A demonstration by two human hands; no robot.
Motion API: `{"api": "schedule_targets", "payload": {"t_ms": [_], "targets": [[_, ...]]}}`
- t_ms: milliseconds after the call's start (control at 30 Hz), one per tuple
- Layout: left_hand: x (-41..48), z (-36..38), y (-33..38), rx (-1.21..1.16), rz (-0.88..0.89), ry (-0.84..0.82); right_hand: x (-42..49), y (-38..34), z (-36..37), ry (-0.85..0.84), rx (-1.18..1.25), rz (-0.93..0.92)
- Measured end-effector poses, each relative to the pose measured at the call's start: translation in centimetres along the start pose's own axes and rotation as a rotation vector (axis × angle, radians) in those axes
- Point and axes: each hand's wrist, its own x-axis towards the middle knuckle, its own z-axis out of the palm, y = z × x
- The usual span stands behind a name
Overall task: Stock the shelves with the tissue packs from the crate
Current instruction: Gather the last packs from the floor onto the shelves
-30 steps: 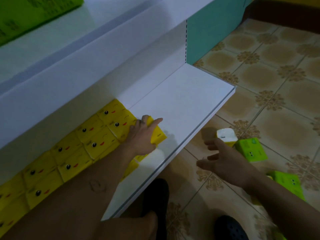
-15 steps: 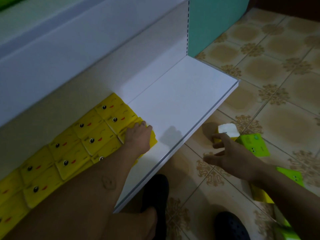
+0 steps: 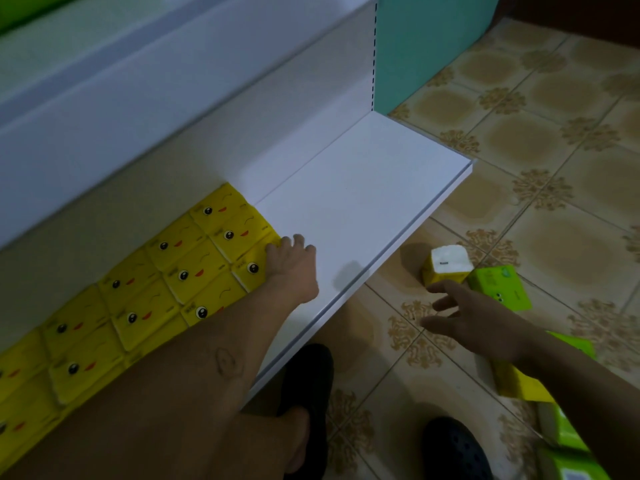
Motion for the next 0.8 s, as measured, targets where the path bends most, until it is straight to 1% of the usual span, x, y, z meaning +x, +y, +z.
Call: {"api": "schedule_targets", "payload": {"t_ms": [100,233,333,400,467,567,600,633,733,800], "targets": [[-0.3,-1.7,2.2,-0.164,0.128,0.052,0.4,0.5,-0.2,0.04,0.016,0.024],[-1.4,-3.1,6.6,-0.367,0.268,0.05,0.9,1.8,-1.1,0.074,0.058,0.079],[-2.2,-3.9,10.1,-0.482,0.4,0.009,0.9,4.1,-2.1,0.132,0.121,0.127],[-2.4,-4.3,12.2,-0.619,0.457,-0.038,1.1,6.1,-3.1,0.211,0.263,0.179],[-2.4,-4.7,14.1,-0.77,0.47,-0.11,1.2,8.7,-3.9,0.298,0.401,0.277],[-2.0,-4.6,16.5,-0.948,0.441,-0.228,1.2,13.8,-3.6,0.436,0.56,0.509],[-1.8,-4.4,17.2,-0.98,0.433,-0.253,1.3,15.8,-2.8,0.468,0.546,0.586],[-1.7,-4.1,17.6,-1.007,0.425,-0.269,1.5,17.7,-1.9,0.476,0.46,0.652],[-1.6,-2.7,18.3,-1.062,0.402,-0.318,3.0,21.3,0.8,0.385,0.081,0.784],[-1.6,-1.9,18.6,-1.067,0.382,-0.358,4.0,22.7,2.5,0.399,0.029,0.833]]}}
